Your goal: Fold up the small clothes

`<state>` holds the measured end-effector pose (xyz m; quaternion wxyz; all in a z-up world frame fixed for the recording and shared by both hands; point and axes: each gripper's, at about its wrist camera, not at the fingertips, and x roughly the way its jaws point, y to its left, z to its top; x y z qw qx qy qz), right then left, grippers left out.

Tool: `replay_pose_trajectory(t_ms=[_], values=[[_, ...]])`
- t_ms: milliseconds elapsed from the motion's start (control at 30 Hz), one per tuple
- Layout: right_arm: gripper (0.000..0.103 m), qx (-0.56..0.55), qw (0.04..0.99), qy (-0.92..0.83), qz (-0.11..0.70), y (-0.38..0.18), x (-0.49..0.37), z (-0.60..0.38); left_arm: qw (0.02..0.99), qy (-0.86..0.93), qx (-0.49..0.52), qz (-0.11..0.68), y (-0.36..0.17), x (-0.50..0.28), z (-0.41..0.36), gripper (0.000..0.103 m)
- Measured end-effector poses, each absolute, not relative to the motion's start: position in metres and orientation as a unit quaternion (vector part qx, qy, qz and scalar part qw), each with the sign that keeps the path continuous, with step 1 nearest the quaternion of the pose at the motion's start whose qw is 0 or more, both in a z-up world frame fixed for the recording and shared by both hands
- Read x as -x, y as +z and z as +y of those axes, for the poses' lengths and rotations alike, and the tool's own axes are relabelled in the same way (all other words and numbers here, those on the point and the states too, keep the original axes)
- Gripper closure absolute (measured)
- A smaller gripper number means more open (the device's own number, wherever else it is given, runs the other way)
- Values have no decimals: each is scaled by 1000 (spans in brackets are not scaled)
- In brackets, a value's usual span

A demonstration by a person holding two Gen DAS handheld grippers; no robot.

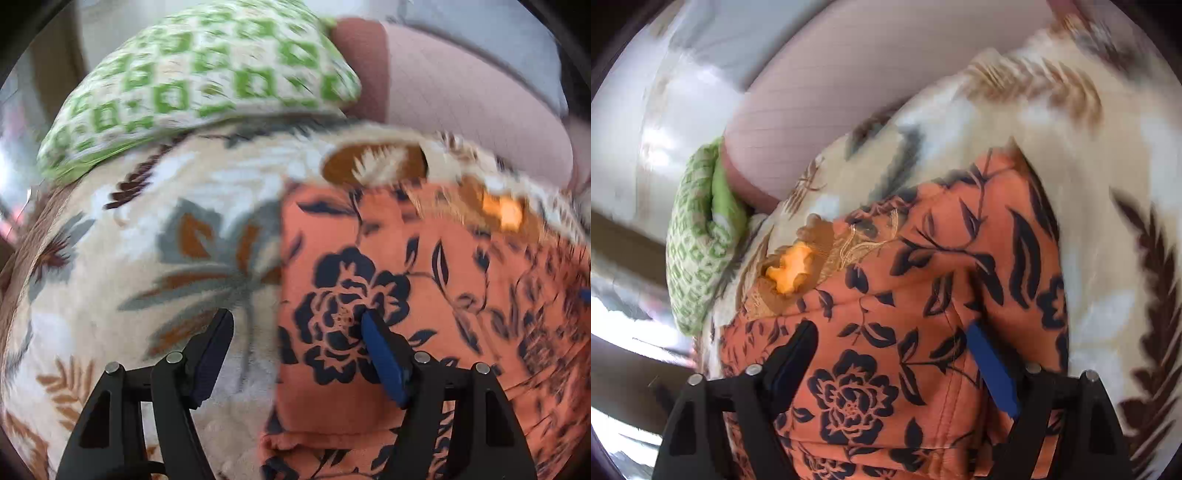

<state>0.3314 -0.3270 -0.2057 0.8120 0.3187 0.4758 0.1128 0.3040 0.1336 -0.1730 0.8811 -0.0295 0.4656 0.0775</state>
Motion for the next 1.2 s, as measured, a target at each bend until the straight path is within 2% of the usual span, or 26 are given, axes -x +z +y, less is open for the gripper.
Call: replay_pose_trajectory(t_ms=[100, 200, 267, 333, 467, 533, 600, 633, 667, 700, 833, 933, 967, 1033, 1200], values=[[18, -307, 827, 135, 451, -178, -322, -316, 902, 86, 32, 421, -149, -295, 138, 30], [17, -292, 836, 164, 435, -165, -316, -305, 894, 86, 12, 441, -157, -303, 138, 30], [16, -280, 828, 143, 464, -185, -321, -304, 864, 113, -17, 489, -184, -315, 142, 26], [16, -295, 798, 117, 513, -215, -326, -314, 867, 117, 18, 485, -179, -313, 149, 26], [16, -295, 816, 139, 477, -184, -323, -317, 898, 121, -26, 422, -146, -315, 141, 25], [16, -294, 822, 156, 462, -172, -326, -316, 886, 116, -17, 449, -159, -332, 147, 25], [16, -309, 815, 169, 461, -182, -337, -319, 859, 136, -21, 493, -183, -349, 153, 21], [16, -308, 810, 158, 473, -194, -346, -319, 862, 136, -8, 488, -187, -352, 156, 18], [15, -305, 796, 139, 504, -217, -358, -319, 862, 143, -5, 487, -183, -352, 158, 17], [16, -317, 792, 141, 502, -224, -359, -321, 861, 145, -3, 488, -177, -352, 157, 18], [16, -295, 822, 168, 457, -183, -346, -312, 892, 138, -16, 429, -151, -345, 150, 18], [14, -273, 819, 159, 479, -195, -353, -307, 858, 123, -8, 499, -184, -366, 153, 15], [14, -267, 806, 135, 511, -215, -363, -307, 861, 126, 10, 492, -185, -364, 157, 15], [14, -259, 818, 139, 494, -209, -359, -306, 862, 133, 39, 487, -170, -358, 166, 16], [14, -218, 850, 181, 444, -156, -303, -299, 902, 118, 66, 410, -115, -293, 176, 16]])
